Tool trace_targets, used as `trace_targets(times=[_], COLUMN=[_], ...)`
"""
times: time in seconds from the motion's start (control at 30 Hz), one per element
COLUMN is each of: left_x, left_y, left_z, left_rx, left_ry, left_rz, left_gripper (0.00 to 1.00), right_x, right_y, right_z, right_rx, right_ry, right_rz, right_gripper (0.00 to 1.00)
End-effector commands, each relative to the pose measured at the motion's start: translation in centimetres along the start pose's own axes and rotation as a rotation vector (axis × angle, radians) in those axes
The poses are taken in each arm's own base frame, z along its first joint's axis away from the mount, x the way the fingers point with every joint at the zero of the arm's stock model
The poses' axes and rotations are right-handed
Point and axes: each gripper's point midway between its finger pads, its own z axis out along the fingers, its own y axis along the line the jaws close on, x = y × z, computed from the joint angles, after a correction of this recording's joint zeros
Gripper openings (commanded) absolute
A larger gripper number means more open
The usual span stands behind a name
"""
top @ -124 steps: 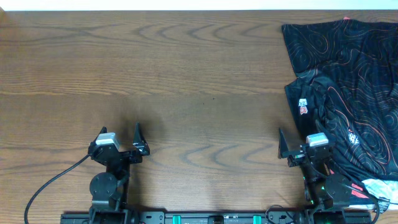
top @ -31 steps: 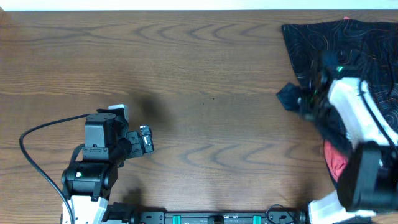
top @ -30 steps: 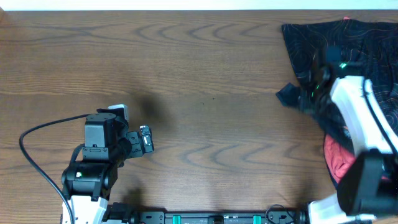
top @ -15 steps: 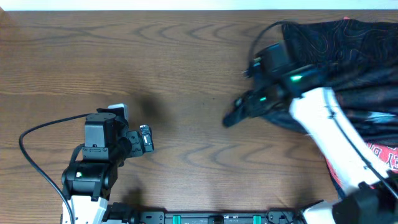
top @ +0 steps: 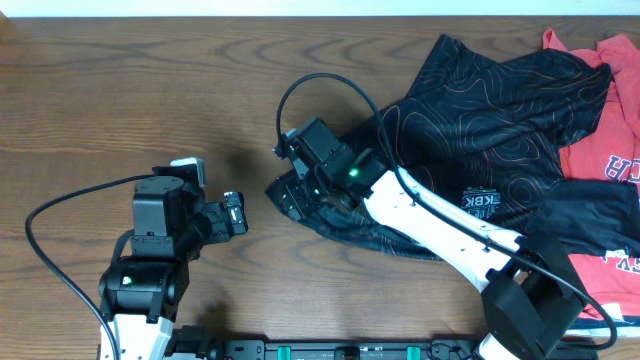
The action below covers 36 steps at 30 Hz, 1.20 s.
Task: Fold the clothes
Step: 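Pull the black jersey left toward the left gripper with the right gripper, then grasp the jersey edge with the left gripper and drag it left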
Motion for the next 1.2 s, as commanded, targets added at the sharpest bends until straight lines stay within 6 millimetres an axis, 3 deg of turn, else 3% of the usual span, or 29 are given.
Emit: trace_targets(times=[0.0,0.03,0.17,0.4,0.6,0.93,1.0,1.07,1.1,1.17], left_x=[-1.0,-1.2,-1.5,1.2,4.4,8.9,9.0,8.4,7.8,5.9], left_y=[-1.2,-1.5,-2.1,-4.1,-5.9,-10.6,-11.4,-12.0,-12.2,-12.2], left_z=[-0.5,-0.4,0.8,5.2,10.2,16.3,17.0,17.4,17.5,17.7], left_rx=[0.058,0.078,0.109,0.21,0.257,0.32,0.343,0.368,0.382,0.406], left_ry=[-0.023,-0.029,-0.007,0.237,0.429,0.542,0.528,0.498,0.475,0.408], left_rz=[-0.063,-0.087,-0.206,-0.349,-0.373,-0.311,-0.294,-0.279,-0.274,-0.272], left_gripper=[0.98,0.98,0.98,0.98,0.98,0.97,0.67,0.23,0.06,0.06], right_x=[-0.9,-0.5,1.8,6.8,10.5,11.9,12.0,12.0,12.1,12.1], right_y=[-5.9,-8.4,-15.4,-22.5,-25.1,-25.7,-25.6,-25.6,-25.6,-25.5], right_z=[-2.8,-4.3,-9.4,-15.2,-17.2,-17.8,-17.9,-17.9,-17.9,-17.9], right_rx=[0.216,0.29,0.42,0.524,0.565,0.575,0.575,0.575,0.575,0.575], right_ry=[-0.049,-0.045,-0.025,0.047,0.13,0.166,0.171,0.174,0.176,0.179], right_rz=[0.126,0.203,0.413,0.636,0.76,0.804,0.805,0.806,0.805,0.806], right_gripper=[0.99,0.99,0.99,0.99,0.99,0.99,0.99,0.99,0.99,0.99])
